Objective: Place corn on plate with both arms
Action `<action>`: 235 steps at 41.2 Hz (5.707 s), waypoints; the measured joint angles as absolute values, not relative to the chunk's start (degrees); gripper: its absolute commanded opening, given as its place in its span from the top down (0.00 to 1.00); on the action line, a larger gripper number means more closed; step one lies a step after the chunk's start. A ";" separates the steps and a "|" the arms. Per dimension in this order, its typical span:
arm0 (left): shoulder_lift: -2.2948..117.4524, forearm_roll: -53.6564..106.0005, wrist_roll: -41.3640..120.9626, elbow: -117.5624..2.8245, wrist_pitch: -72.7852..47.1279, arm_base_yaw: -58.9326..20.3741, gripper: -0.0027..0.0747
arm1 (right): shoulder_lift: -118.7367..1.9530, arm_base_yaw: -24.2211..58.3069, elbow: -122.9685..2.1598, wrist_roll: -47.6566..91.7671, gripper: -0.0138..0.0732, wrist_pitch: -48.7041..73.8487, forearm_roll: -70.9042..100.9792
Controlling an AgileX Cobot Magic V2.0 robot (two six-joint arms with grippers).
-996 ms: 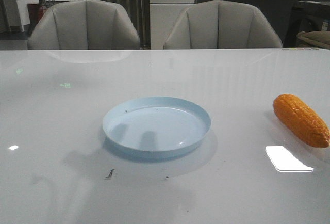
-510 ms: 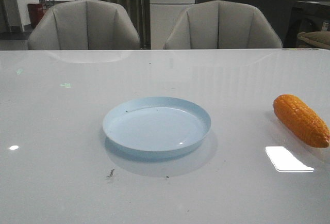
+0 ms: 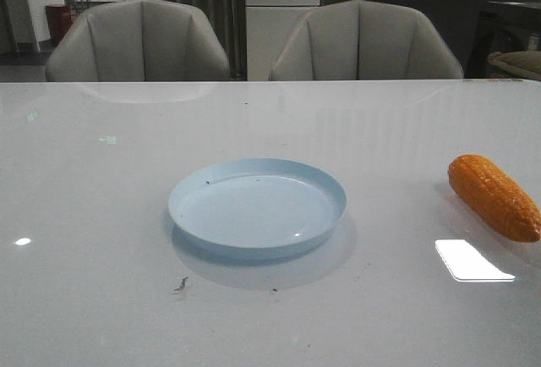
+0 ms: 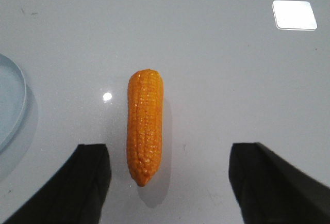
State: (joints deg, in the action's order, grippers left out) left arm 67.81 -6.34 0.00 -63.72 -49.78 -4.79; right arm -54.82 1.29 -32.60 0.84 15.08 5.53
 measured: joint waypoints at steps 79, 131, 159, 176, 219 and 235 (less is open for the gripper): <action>55.42 -2.03 0.00 -49.27 -39.80 -4.79 0.57 | -108.30 4.90 -80.18 0.80 0.55 43.42 5.76; 55.42 -1.45 0.00 -49.27 -38.66 -4.79 0.57 | -123.28 34.73 -99.65 1.23 0.24 49.79 4.72; 55.42 -1.45 0.00 -49.27 -38.66 -4.79 0.57 | -116.62 25.54 -111.51 0.00 0.19 60.31 3.58; 55.42 -1.45 0.00 -49.27 -38.66 -4.79 0.57 | -93.41 6.52 -109.92 1.44 0.19 65.21 5.33; 55.42 -0.76 0.00 -49.27 -38.66 -4.79 0.57 | -45.53 -2.00 -46.31 -1.31 0.19 46.79 6.39; 55.42 -0.76 0.00 -49.27 -38.66 -4.79 0.57 | -45.53 -2.00 -46.31 -1.41 0.19 46.79 6.39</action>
